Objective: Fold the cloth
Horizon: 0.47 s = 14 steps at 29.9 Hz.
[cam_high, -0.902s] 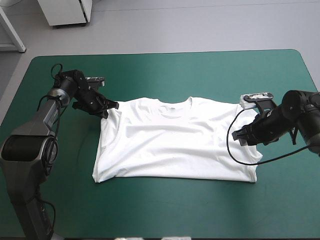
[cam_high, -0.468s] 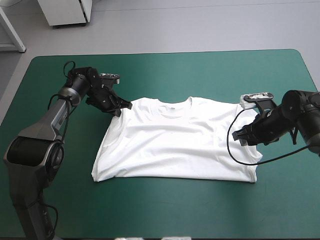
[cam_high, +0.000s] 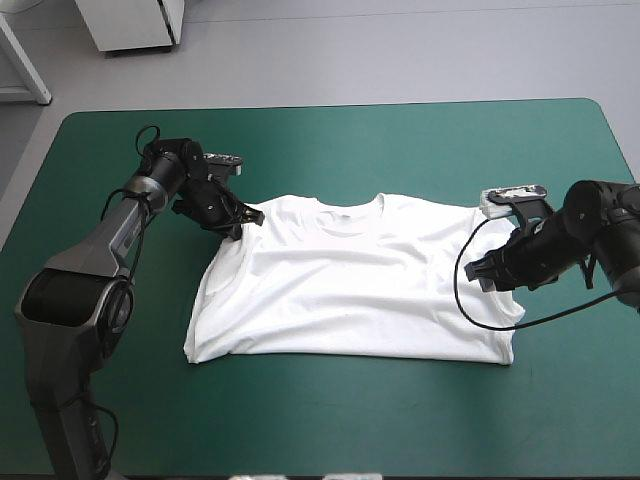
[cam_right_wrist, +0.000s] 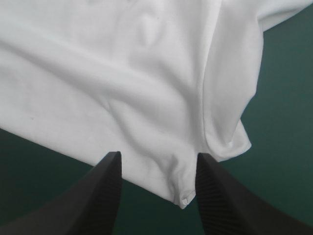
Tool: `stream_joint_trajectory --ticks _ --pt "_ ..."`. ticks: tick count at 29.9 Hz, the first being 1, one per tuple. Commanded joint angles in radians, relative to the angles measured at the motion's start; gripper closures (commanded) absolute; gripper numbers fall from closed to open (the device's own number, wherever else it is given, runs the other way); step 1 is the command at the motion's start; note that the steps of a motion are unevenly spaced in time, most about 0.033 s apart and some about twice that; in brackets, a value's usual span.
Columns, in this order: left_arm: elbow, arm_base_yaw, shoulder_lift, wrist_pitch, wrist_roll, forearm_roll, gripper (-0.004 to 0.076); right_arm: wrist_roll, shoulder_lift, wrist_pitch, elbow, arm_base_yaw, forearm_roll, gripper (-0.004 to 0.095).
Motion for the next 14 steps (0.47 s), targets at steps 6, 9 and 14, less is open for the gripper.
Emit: stream_joint_trajectory --ticks 6,9,14 --pt "-0.028 -0.006 -0.204 0.052 -0.003 -0.015 0.0246 -0.008 -0.024 -0.004 -0.075 0.001 -0.001 0.0449" --pt "-0.028 -0.006 -0.275 0.065 -0.012 -0.009 0.0246 0.005 -0.024 -0.032 -0.112 0.001 -0.052 0.0449" --pt "-0.028 -0.006 -0.403 0.084 -0.029 -0.009 0.0248 0.036 -0.01 -0.078 -0.122 0.001 -0.176 0.043"
